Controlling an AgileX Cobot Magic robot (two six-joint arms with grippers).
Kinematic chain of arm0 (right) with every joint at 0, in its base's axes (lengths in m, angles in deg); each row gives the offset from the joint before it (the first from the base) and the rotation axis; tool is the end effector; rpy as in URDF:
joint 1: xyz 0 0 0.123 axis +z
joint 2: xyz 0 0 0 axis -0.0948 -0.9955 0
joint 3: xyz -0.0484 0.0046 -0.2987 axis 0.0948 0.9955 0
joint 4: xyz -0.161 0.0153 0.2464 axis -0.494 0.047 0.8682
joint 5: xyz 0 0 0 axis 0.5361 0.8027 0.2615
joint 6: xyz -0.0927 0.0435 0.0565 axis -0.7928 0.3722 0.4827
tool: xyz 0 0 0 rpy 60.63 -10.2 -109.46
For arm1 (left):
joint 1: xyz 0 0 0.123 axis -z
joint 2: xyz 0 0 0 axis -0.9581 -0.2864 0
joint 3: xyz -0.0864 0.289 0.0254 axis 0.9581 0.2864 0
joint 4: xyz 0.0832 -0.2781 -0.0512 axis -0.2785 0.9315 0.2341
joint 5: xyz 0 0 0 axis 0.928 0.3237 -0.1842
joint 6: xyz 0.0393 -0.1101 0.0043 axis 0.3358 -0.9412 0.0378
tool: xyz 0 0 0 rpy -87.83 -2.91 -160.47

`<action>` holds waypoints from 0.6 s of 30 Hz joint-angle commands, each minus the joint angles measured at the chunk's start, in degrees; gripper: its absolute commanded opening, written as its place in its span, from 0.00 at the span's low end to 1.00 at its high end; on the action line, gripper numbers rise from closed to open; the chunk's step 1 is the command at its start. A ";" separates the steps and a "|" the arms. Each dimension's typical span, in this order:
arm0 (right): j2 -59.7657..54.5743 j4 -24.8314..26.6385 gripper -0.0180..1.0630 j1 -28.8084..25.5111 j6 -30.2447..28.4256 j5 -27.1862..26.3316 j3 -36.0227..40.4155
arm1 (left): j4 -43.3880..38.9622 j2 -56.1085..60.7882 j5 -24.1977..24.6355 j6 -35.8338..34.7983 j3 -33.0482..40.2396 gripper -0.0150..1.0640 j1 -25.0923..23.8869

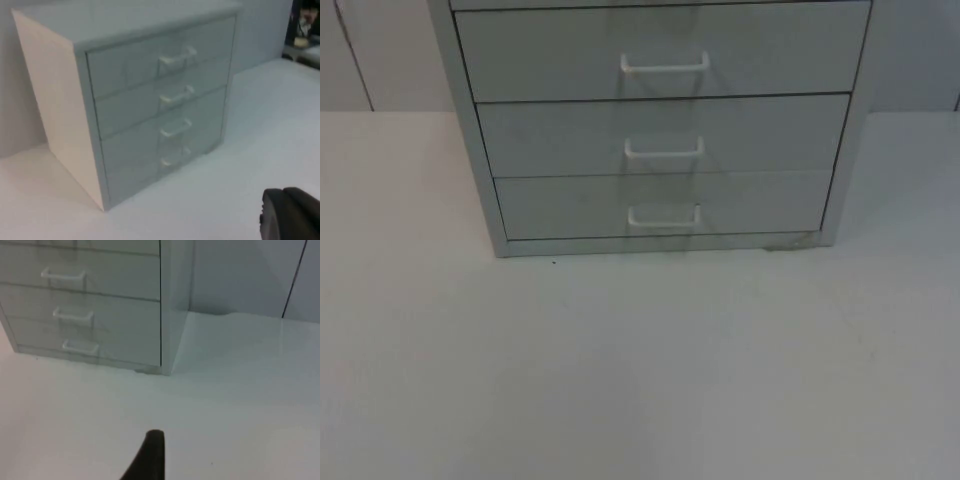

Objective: Open the drawer with the left hand, place the block into the drawer with the right hand, then close the drawer with the left hand.

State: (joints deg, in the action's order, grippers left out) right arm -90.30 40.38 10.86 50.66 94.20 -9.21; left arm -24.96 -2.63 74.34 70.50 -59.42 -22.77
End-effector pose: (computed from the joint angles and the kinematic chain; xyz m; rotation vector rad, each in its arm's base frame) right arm 0.0265 0.0177 0.3292 -0.2786 1.9188 0.1190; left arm 0.0267 0.0057 0.3486 0.5847 1.7474 -0.4876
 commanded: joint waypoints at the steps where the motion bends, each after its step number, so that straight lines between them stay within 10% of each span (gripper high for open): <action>1: 1.73 0.35 0.79 -0.04 -1.08 0.14 1.21 | 2.97 0.11 -1.24 0.95 3.02 0.01 -0.27; 18: 2.20 -1.84 0.79 -0.04 -1.35 1.81 5.72 | 9.15 0.11 0.43 5.75 8.46 0.01 -1.34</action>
State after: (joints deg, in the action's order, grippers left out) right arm -88.27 38.80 10.86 49.58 96.02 -3.57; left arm -17.09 -2.63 74.46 75.54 -51.21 -23.85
